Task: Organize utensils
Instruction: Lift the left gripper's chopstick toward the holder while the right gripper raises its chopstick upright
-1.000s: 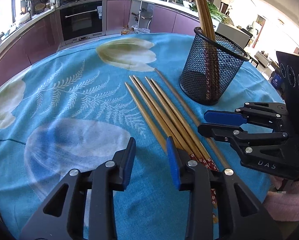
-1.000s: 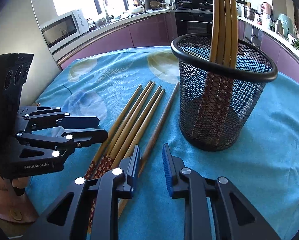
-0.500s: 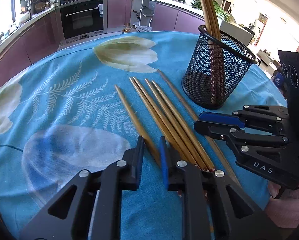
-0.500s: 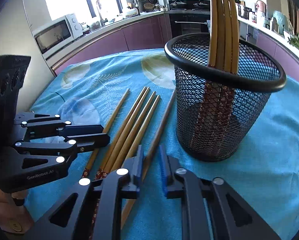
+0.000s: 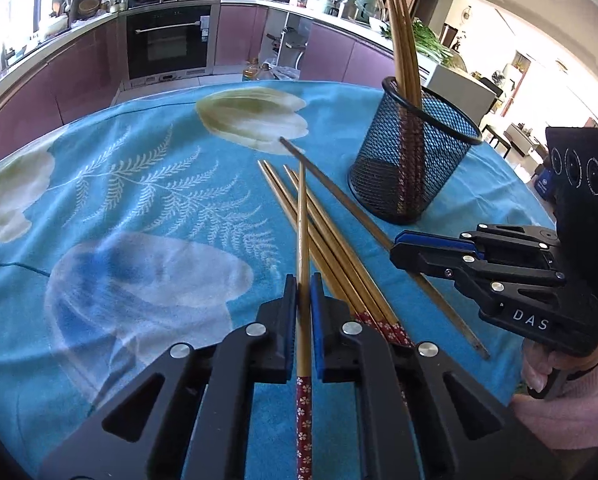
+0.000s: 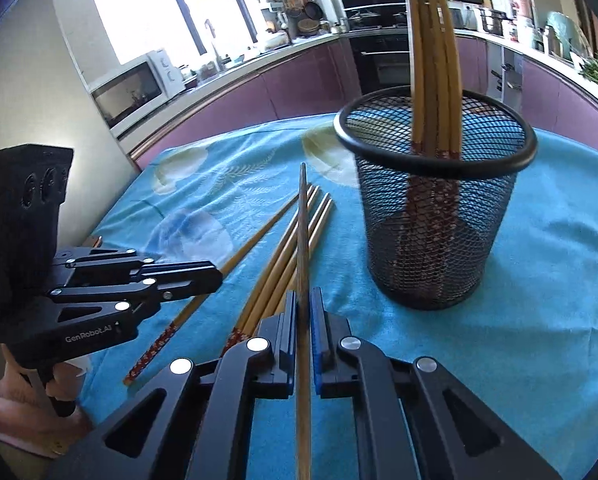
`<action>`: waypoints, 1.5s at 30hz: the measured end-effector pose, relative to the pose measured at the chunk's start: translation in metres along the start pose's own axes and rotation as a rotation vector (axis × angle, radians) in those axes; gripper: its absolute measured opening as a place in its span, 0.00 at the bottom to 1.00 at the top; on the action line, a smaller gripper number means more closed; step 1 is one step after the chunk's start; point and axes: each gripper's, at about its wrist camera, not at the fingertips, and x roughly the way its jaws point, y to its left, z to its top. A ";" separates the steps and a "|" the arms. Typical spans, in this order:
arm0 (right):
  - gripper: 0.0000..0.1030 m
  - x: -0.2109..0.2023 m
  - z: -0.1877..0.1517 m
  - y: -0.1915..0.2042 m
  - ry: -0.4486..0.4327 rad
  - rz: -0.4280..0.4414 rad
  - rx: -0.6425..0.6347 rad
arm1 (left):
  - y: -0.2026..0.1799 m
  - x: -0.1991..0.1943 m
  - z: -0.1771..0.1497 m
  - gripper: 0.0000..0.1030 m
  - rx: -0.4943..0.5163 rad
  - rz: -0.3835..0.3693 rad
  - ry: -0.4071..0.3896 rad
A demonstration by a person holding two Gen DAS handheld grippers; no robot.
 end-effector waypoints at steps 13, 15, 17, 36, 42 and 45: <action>0.09 0.020 0.003 0.003 0.072 -0.056 -0.073 | 0.002 0.020 0.006 0.16 0.037 -0.003 0.062; 0.08 0.024 0.005 0.003 0.072 -0.051 -0.071 | 0.002 0.023 0.009 0.16 0.042 -0.004 0.066; 0.06 0.024 0.006 0.001 0.067 -0.053 -0.067 | 0.001 0.025 0.012 0.15 0.040 -0.001 0.067; 0.06 -0.068 0.026 0.006 -0.187 -0.026 -0.088 | -0.016 -0.042 0.037 0.07 0.065 -0.097 -0.121; 0.06 -0.081 0.026 0.003 -0.217 -0.024 -0.088 | -0.018 -0.055 0.043 0.07 0.080 -0.084 -0.151; 0.06 -0.082 0.024 0.002 -0.217 -0.023 -0.085 | -0.016 -0.045 0.040 0.18 0.094 -0.025 -0.124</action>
